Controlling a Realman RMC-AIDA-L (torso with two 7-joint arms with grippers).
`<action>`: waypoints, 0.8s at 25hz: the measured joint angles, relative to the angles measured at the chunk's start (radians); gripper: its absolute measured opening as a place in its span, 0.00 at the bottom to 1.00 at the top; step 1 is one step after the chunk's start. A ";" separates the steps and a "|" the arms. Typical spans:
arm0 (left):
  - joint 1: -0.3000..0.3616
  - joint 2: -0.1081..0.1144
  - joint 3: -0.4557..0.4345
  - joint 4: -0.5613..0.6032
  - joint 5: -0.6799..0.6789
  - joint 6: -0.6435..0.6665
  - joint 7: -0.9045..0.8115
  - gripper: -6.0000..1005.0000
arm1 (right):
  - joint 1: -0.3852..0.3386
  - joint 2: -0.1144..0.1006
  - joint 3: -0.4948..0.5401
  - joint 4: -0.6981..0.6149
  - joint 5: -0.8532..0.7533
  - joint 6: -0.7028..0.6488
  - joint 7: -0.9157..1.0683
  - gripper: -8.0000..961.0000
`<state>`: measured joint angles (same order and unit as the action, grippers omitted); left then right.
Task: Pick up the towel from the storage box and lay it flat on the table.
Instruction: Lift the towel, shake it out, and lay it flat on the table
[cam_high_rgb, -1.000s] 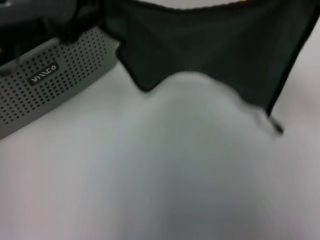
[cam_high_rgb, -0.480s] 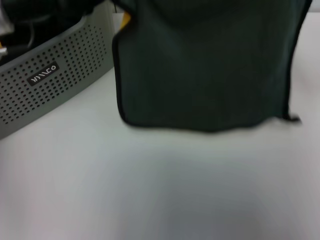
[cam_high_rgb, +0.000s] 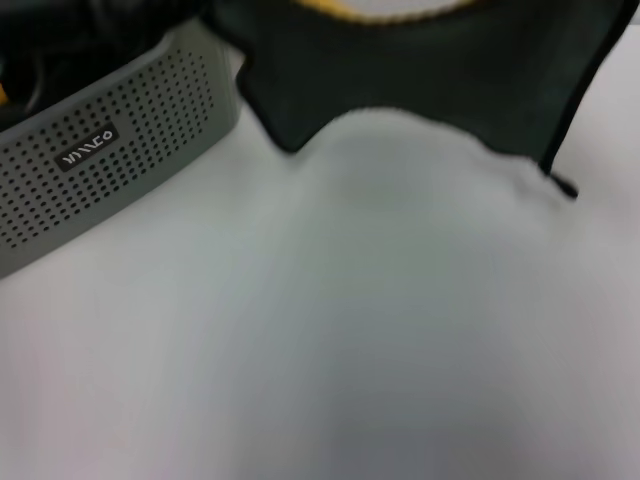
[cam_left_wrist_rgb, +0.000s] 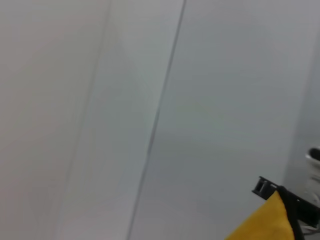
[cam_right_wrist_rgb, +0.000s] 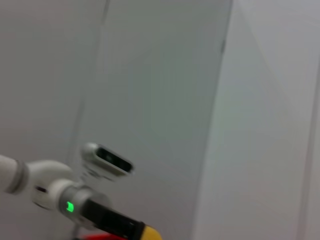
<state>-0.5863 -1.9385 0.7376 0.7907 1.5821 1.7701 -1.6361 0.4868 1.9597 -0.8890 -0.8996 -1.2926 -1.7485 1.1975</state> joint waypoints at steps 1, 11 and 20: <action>0.010 0.010 0.000 -0.006 0.000 0.031 0.005 0.02 | -0.009 0.011 -0.001 0.000 -0.001 -0.030 0.010 0.10; 0.198 0.100 0.011 0.001 -0.130 0.263 0.032 0.02 | -0.151 0.061 -0.024 -0.060 0.080 -0.248 0.119 0.11; 0.119 -0.010 0.002 -0.039 0.306 -0.028 0.005 0.02 | 0.041 0.056 -0.133 0.467 -0.069 0.046 -0.062 0.11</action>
<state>-0.4668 -1.9481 0.7396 0.7519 1.8885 1.7423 -1.6308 0.5273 2.0159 -1.0224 -0.4322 -1.3615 -1.7027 1.1352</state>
